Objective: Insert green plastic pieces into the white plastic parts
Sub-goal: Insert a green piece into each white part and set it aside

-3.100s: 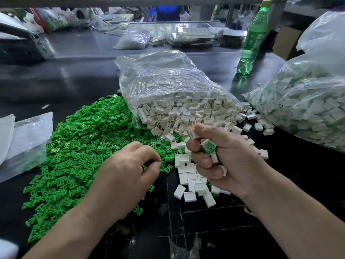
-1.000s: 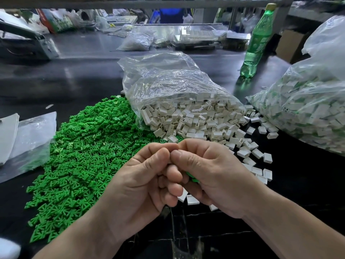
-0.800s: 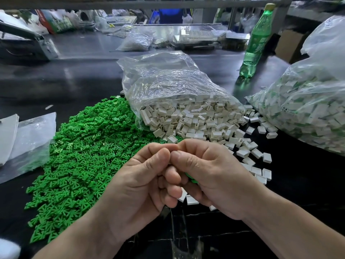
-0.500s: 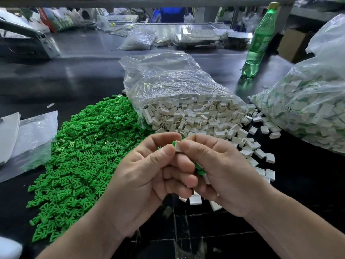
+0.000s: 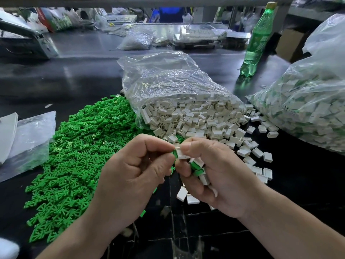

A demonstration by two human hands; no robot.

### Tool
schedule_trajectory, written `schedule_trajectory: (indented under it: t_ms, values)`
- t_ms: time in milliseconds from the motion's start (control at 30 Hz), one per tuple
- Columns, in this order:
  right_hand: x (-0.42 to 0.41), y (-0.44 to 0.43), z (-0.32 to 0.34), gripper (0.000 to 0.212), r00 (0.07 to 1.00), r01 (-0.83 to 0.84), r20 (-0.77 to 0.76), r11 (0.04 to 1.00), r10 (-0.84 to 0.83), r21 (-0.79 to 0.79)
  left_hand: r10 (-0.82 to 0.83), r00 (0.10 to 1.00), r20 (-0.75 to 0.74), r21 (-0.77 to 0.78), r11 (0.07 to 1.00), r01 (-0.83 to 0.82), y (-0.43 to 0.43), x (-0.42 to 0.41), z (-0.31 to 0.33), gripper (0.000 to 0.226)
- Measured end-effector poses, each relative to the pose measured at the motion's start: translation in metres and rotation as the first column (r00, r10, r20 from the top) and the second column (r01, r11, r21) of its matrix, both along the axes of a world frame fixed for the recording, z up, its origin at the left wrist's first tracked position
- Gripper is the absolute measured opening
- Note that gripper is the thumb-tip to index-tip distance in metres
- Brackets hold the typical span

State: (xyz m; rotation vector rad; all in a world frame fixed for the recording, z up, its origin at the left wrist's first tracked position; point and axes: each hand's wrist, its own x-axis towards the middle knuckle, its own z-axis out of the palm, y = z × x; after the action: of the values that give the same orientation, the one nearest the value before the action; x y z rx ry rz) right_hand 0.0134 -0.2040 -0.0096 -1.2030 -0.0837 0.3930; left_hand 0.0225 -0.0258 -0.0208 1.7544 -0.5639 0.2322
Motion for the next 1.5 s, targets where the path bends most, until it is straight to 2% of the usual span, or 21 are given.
schedule_trajectory:
  t_ms: [67,133,200,267,333,400,467,600,700,767,867,933,1067,1167,1300,1367,1500]
  values:
    - [0.002,-0.002,0.001,0.012,0.997,-0.062,-0.025,0.982,0.067,0.181,0.0,1.0,0.0,0.021,1.0,0.0,0.0,0.0,0.002,0.011]
    - [0.006,-0.007,0.002,0.014,0.991,-0.12,-0.007,0.888,0.137,0.445,0.04,0.999,-0.011,0.099,0.994,-0.038,0.003,0.002,0.004,0.012]
    - [0.01,-0.013,0.004,0.021,0.987,-0.139,0.021,0.794,0.157,0.591,0.065,0.998,-0.002,0.254,0.965,-0.062,0.009,0.006,0.004,0.013]
    - [0.012,-0.017,0.005,0.02,0.991,-0.121,0.023,0.782,0.135,0.612,0.016,0.999,0.033,0.487,0.873,-0.03,0.011,0.007,0.001,0.026]
    - [0.014,-0.02,0.003,0.019,0.994,-0.082,-0.01,0.789,0.111,0.609,-0.045,0.994,0.098,0.707,0.706,-0.038,0.006,0.004,-0.007,0.045]
    - [0.015,-0.022,0.002,0.017,0.996,-0.032,-0.052,0.813,0.076,0.581,-0.074,0.982,0.171,0.787,0.61,-0.091,-0.003,0.0,-0.012,0.05]
    - [0.016,-0.023,0.001,0.015,0.995,0.021,-0.095,0.844,0.035,0.535,-0.106,0.978,0.18,0.804,0.589,-0.084,-0.007,-0.001,-0.012,0.044]
    - [0.017,-0.024,-0.002,0.007,0.992,0.056,-0.124,0.887,0.001,0.458,-0.153,0.966,0.208,0.796,0.6,-0.076,-0.008,0.0,-0.012,0.031]
    - [0.016,-0.023,-0.003,0.012,0.99,0.1,-0.129,0.931,-0.058,0.351,-0.109,0.968,0.226,0.767,0.633,-0.107,-0.009,0.001,-0.011,0.025]
    - [0.015,-0.022,-0.003,0.015,0.989,0.12,-0.111,0.963,-0.095,0.241,0.013,0.981,0.195,0.663,0.735,-0.141,-0.007,0.002,-0.008,0.017]
    - [0.011,-0.017,-0.005,0.012,0.993,0.093,-0.076,0.995,-0.09,0.028,0.185,0.98,0.08,0.409,0.89,-0.201,-0.004,0.002,-0.002,0.007]
    - [0.008,-0.01,-0.006,0.005,0.997,0.064,-0.037,0.993,-0.068,-0.1,0.209,0.978,-0.001,0.28,0.939,-0.2,-0.003,0.0,0.0,0.013]
    - [0.005,-0.004,-0.006,0.017,0.997,0.071,0.003,0.972,-0.072,-0.224,0.143,0.987,-0.071,0.189,0.974,-0.127,-0.006,-0.003,0.002,0.024]
    - [0.005,-0.005,-0.005,0.02,0.997,0.078,-0.012,0.971,-0.083,-0.224,0.004,0.986,-0.167,0.092,0.996,0.011,-0.006,-0.003,0.001,0.026]
    - [0.005,-0.01,-0.002,0.018,0.999,0.028,-0.039,0.991,-0.034,-0.132,-0.212,0.924,-0.317,-0.113,0.976,0.185,-0.001,0.002,0.0,0.028]
    - [0.006,-0.012,-0.001,0.018,0.999,-0.028,-0.047,0.995,0.023,-0.098,-0.229,0.92,-0.317,-0.126,0.972,0.198,-0.001,0.003,0.0,0.029]
    - [0.007,-0.012,-0.003,0.014,0.991,-0.104,-0.082,0.995,0.104,-0.005,-0.182,0.955,-0.233,-0.044,0.983,0.177,-0.005,-0.002,0.0,0.029]
